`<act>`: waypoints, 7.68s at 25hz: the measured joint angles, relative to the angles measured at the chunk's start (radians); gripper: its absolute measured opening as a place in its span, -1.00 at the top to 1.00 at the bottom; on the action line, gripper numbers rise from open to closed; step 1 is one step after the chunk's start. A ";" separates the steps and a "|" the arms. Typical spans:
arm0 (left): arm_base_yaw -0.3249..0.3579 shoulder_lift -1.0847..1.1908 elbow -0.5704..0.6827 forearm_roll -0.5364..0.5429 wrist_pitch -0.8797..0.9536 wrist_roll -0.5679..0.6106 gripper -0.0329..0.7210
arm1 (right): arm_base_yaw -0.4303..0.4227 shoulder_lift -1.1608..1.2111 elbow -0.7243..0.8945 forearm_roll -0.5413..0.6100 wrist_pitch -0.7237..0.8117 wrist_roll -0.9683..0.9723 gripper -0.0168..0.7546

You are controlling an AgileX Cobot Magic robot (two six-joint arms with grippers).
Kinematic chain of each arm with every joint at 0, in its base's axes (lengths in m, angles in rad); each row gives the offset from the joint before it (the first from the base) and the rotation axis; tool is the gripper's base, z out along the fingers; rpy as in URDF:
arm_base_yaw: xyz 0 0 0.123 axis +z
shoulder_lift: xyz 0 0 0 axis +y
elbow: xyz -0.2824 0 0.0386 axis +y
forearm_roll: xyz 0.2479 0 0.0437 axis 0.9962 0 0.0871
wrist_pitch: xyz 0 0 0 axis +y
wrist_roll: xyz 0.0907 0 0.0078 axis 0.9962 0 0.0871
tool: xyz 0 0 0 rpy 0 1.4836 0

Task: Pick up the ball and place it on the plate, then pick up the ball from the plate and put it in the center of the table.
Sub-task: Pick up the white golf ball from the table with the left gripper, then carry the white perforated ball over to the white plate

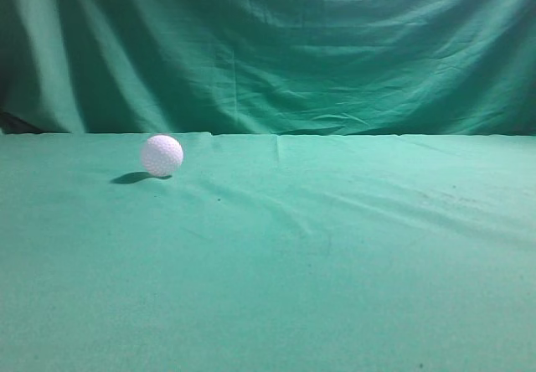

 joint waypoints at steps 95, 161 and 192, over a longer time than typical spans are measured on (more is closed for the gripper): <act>-0.360 1.814 -1.321 -0.143 0.383 0.107 0.91 | 0.000 0.000 0.000 0.000 0.000 0.000 0.79; 0.085 1.630 -1.287 0.006 0.705 -0.125 0.09 | 0.000 0.000 0.000 0.002 0.000 0.000 0.79; 0.301 1.793 -1.218 -0.054 0.411 0.061 0.09 | 0.000 0.000 0.000 0.002 0.000 0.000 0.79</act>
